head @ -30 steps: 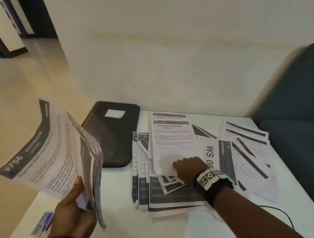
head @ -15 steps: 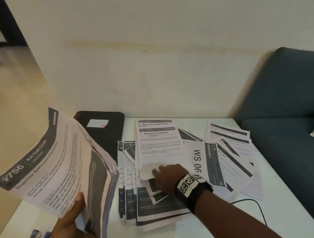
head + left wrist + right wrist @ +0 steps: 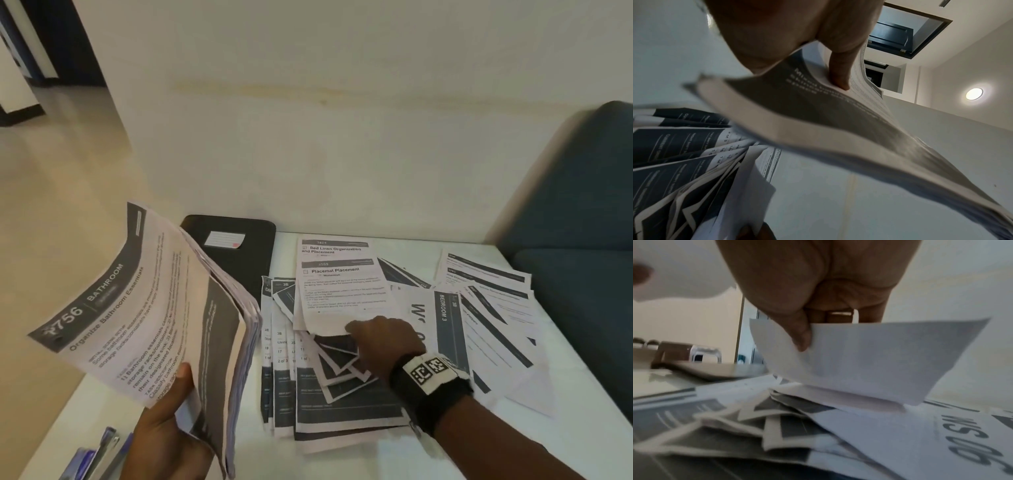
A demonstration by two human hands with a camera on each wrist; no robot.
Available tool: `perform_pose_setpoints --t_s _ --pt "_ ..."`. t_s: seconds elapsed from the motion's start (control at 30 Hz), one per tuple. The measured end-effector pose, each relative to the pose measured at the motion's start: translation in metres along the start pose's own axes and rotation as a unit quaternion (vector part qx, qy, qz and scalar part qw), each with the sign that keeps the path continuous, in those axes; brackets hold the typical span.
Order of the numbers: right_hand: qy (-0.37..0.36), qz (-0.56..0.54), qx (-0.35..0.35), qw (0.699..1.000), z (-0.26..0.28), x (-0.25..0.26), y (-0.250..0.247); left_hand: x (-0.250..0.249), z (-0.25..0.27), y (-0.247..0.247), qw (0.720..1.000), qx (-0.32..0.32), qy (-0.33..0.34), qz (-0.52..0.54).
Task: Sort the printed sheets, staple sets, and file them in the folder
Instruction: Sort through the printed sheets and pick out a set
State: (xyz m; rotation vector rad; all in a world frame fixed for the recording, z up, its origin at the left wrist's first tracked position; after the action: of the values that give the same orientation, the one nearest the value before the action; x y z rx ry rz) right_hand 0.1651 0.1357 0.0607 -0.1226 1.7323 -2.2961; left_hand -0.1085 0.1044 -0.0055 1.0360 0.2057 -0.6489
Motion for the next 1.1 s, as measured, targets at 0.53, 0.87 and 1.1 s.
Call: perform_pose_setpoints --t_s 0.53,0.87,1.1 --pt "-0.069 -0.242 0.055 0.966 0.154 0.086 0.103 -0.001 0.020 0.014 0.996 0.035 0.048 -0.068" --pt "0.256 -0.281 -0.159 0.911 0.151 0.002 0.111 -0.006 0.016 0.006 0.991 0.021 0.035 -0.127" --pt "0.336 -0.287 -0.034 0.897 0.150 0.007 0.123 -0.006 0.011 -0.003 0.990 0.000 0.040 -0.133"
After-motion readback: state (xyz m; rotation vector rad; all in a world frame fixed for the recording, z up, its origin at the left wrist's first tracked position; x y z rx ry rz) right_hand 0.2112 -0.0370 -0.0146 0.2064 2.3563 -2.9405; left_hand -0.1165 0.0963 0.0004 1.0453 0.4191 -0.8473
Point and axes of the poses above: each hand's wrist, its own z-axis away from the middle knuckle, its own y-axis out of the palm, x = y × z, the point moved 4 cm from there along -z, towards the middle knuckle, and after that the axes turned 10 degrees about -y, right-handed, at the moved point
